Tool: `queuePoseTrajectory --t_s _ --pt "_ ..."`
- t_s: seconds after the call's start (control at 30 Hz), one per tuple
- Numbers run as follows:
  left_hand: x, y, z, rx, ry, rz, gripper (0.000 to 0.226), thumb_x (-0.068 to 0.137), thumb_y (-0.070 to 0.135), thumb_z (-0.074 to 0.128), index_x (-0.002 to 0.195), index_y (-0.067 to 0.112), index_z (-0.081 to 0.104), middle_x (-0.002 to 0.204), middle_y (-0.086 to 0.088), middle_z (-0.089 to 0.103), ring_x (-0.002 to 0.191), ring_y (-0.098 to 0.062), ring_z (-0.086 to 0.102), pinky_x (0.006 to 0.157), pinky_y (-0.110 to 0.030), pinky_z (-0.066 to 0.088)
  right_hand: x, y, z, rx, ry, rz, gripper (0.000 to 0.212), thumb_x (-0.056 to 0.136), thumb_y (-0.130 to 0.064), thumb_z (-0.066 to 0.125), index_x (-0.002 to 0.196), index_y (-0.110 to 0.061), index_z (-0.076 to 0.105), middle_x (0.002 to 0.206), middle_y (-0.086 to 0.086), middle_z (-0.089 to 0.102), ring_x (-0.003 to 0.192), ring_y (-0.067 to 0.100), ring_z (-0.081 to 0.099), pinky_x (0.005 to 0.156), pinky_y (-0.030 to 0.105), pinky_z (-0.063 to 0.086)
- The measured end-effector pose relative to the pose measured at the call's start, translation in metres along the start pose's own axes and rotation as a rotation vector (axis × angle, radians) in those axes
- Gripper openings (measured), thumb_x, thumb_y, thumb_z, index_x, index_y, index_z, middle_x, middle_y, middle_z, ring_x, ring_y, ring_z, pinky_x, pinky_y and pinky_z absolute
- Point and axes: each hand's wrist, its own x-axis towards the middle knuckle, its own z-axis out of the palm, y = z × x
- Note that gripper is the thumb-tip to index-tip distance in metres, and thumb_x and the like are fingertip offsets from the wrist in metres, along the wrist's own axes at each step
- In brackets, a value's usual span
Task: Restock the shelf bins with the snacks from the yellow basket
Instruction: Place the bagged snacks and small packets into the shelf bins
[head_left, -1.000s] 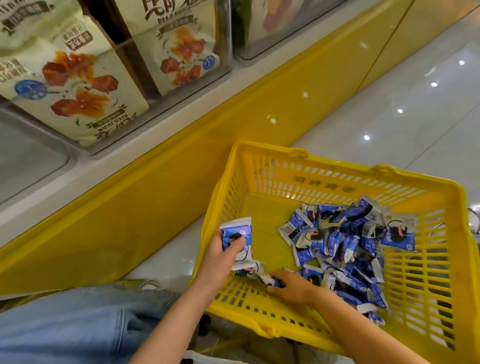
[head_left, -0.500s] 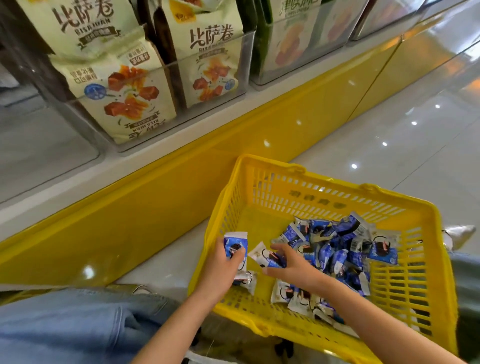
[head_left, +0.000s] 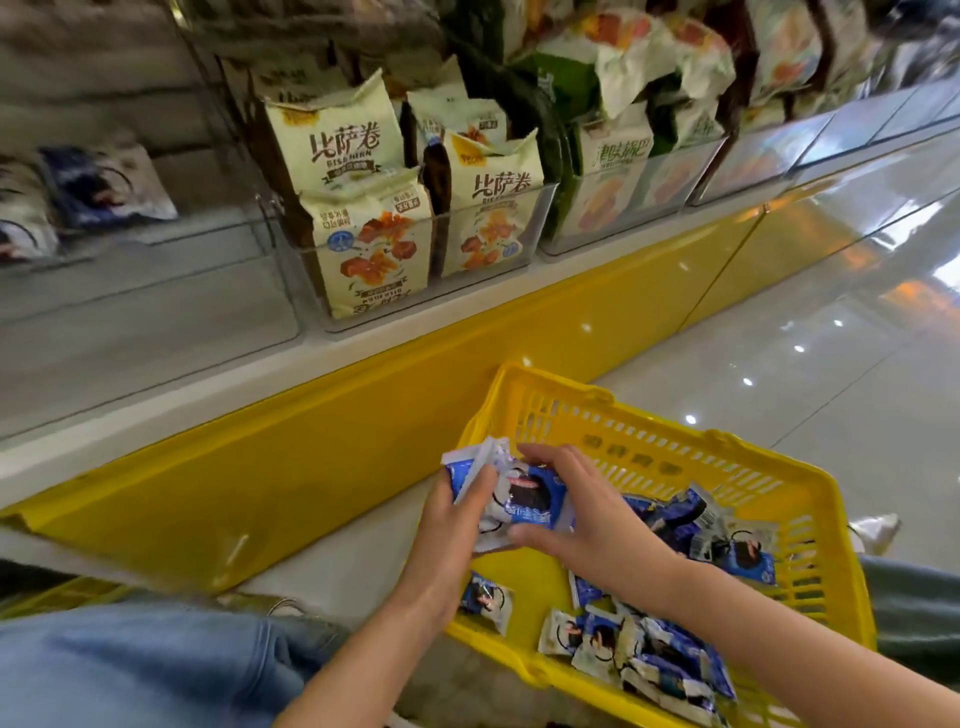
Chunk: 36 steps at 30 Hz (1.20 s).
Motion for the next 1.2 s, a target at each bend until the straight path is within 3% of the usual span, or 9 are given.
queuePoseTrajectory --t_s 0.07,0.17,0.33,0.47,0.57,0.73,0.93,1.03,1.2 --pt "0.000 0.011 -0.009 0.094 0.018 0.066 0.017 0.092 0.026 0.051 0.108 0.028 0.055 0.094 0.002 0.071 0.079 -0.014 0.070 0.058 -0.029 0.057 0.003 -0.013 -0.003 0.107 -0.001 0.055 0.057 0.076 -0.061 0.049 0.127 -0.045 0.032 0.119 -0.032 0.042 0.109 -0.019 0.041 0.088 0.002 0.036" --pt "0.002 0.034 -0.022 0.236 -0.027 0.194 0.012 0.092 0.019 0.053 0.101 0.026 0.056 0.088 0.006 0.069 0.072 -0.005 0.068 0.055 -0.022 0.055 0.016 -0.028 -0.009 0.198 -0.036 0.121 0.037 0.087 -0.037 0.058 0.123 -0.032 0.050 0.114 -0.011 0.059 0.099 0.008 0.058 0.085 0.029 0.051" --pt "0.003 0.075 -0.035 0.424 -0.047 0.371 0.017 0.082 0.017 0.067 0.092 0.025 0.055 0.079 0.011 0.067 0.070 0.000 0.065 0.060 -0.020 0.053 0.032 -0.055 -0.016 0.223 -0.163 0.073 0.010 0.085 -0.027 0.066 0.093 -0.029 0.062 0.088 -0.011 0.064 0.069 -0.001 0.056 0.064 0.016 0.047" --pt "-0.005 0.101 -0.047 0.190 0.001 0.250 0.030 0.075 0.035 0.069 0.102 0.027 0.057 0.091 0.011 0.071 0.084 -0.001 0.067 0.070 -0.018 0.052 0.047 -0.075 -0.022 0.300 -0.099 0.082 0.024 0.080 -0.020 0.071 0.101 -0.021 0.062 0.094 -0.001 0.068 0.075 0.012 0.065 0.069 0.030 0.053" --pt "-0.011 0.120 -0.058 0.100 -0.071 0.218 0.049 0.065 0.045 0.067 0.110 0.030 0.055 0.102 0.009 0.071 0.091 -0.005 0.067 0.069 -0.021 0.052 0.058 -0.094 -0.026 0.502 0.015 0.052 0.022 0.078 -0.010 0.069 0.095 -0.021 0.060 0.084 -0.006 0.071 0.073 0.012 0.070 0.060 0.024 0.056" --pt "-0.015 0.143 -0.073 0.141 -0.075 0.308 0.060 0.058 0.039 0.074 0.113 0.027 0.052 0.101 0.011 0.070 0.092 -0.005 0.067 0.077 -0.023 0.055 0.074 -0.122 -0.026 0.680 0.065 0.038 0.054 0.054 -0.035 0.076 0.101 -0.014 0.059 0.091 0.006 0.073 0.082 0.019 0.071 0.065 0.023 0.056" --pt "-0.014 0.174 -0.102 0.382 0.053 0.535 0.038 0.071 0.021 0.077 0.092 0.036 0.049 0.078 0.033 0.065 0.075 0.010 0.064 0.055 -0.006 0.046 0.096 -0.159 -0.036 0.253 -0.024 -0.138 0.052 0.059 -0.050 0.071 0.106 -0.030 0.057 0.101 -0.007 0.071 0.093 0.009 0.067 0.080 0.031 0.057" --pt "-0.020 0.186 -0.116 0.396 0.098 0.600 0.039 0.071 0.021 0.076 0.088 0.040 0.046 0.074 0.032 0.065 0.073 0.013 0.063 0.053 -0.005 0.045 0.111 -0.184 -0.038 0.088 -0.028 -0.203 0.041 0.063 -0.052 0.066 0.100 -0.036 0.060 0.097 -0.009 0.068 0.086 0.007 0.068 0.072 0.034 0.059" --pt "-0.025 0.203 -0.145 0.218 0.294 0.742 0.026 0.082 0.012 0.067 0.092 0.026 0.048 0.076 0.016 0.064 0.066 0.009 0.061 0.056 -0.005 0.043 0.144 -0.233 -0.034 -0.114 0.006 -0.320 0.016 0.075 -0.045 0.068 0.089 -0.039 0.062 0.079 -0.016 0.067 0.066 0.001 0.064 0.052 0.015 0.050"
